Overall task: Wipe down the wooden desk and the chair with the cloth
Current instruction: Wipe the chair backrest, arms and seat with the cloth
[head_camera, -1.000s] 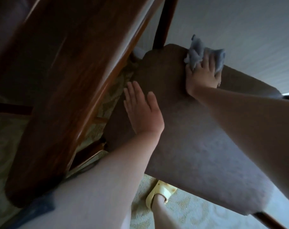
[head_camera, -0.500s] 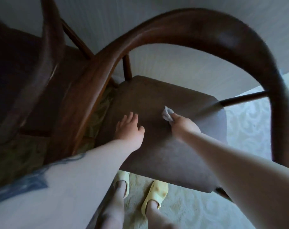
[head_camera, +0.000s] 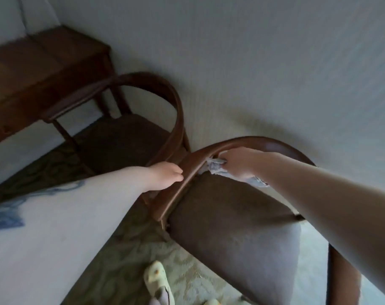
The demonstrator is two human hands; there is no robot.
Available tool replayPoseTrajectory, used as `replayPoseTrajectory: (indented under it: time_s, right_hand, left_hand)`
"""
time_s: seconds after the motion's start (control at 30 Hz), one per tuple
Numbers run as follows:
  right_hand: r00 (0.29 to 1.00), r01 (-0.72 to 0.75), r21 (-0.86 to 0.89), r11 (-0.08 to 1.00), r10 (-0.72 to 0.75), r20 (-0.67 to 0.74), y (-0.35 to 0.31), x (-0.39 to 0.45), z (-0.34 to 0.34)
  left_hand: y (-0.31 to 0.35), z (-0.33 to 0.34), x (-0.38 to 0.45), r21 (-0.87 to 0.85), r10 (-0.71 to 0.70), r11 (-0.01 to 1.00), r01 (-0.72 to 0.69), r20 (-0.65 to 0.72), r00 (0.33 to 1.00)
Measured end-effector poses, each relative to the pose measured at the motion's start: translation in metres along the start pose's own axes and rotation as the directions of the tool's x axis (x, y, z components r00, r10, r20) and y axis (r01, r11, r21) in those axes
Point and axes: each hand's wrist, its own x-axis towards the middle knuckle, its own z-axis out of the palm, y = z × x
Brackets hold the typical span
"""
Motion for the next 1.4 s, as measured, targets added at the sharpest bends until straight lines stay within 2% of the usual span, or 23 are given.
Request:
replayPoseTrajectory:
  time_s: [0.1, 0.23, 0.4, 0.5, 0.57, 0.7, 0.8, 0.97, 1.23, 1.33, 1.4]
  right_hand:
    - [0.99, 0.08, -0.121, 0.989, -0.093, -0.105, -0.051, -0.012, -0.048]
    - [0.962, 0.192, -0.131, 0.973, -0.213, -0.173, -0.144, -0.016, -0.096]
    - [0.885, 0.353, -0.182, 0.918, -0.391, -0.253, -0.295, -0.019, -0.133]
    - [0.837, 0.462, -0.209, 0.862, -0.502, -0.217, -0.397, -0.024, -0.143]
    - [0.81, 0.519, -0.244, 0.819, -0.563, -0.165, -0.465, -0.026, -0.151]
    - [0.731, 0.608, -0.316, 0.729, -0.669, -0.135, -0.577, -0.027, -0.157]
    - [0.698, 0.646, -0.339, 0.684, -0.709, -0.1, -0.644, -0.024, -0.153]
    - [0.611, 0.717, -0.419, 0.557, -0.792, -0.008, -0.741, -0.003, -0.157]
    - [0.424, 0.822, -0.452, 0.347, -0.902, 0.079, -0.895, 0.04, -0.186]
    - [0.362, 0.84, -0.469, 0.273, -0.926, 0.109, -0.95, 0.046, -0.188]
    - [0.344, 0.845, -0.477, 0.24, -0.928, 0.143, -0.987, 0.047, -0.182]
  left_hand:
    - [-0.033, -0.041, -0.054, -0.014, -0.086, 0.996, 0.085, -0.104, 0.991]
    - [-0.091, -0.09, -0.13, -0.075, -0.171, 0.985, 0.158, -0.235, 0.957]
    - [-0.192, -0.137, -0.236, -0.159, -0.27, 0.961, 0.227, -0.349, 0.897]
    - [-0.267, -0.152, -0.301, -0.241, -0.396, 0.914, 0.326, -0.355, 0.847]
    - [-0.318, -0.16, -0.344, -0.313, -0.476, 0.873, 0.375, -0.369, 0.799]
    - [-0.407, -0.167, -0.425, -0.487, -0.637, 0.765, 0.422, -0.471, 0.61]
    - [-0.458, -0.162, -0.465, -0.559, -0.701, 0.709, 0.43, -0.488, 0.52]
    - [-0.519, -0.173, -0.494, -0.65, -0.777, 0.623, 0.436, -0.45, 0.44]
    - [-0.607, -0.213, -0.545, -0.73, -0.855, 0.517, 0.447, -0.47, 0.222]
    - [-0.65, -0.213, -0.561, -0.767, -0.885, 0.461, 0.447, -0.436, 0.165]
    - [-0.679, -0.208, -0.572, -0.792, -0.898, 0.434, 0.429, -0.417, 0.137]
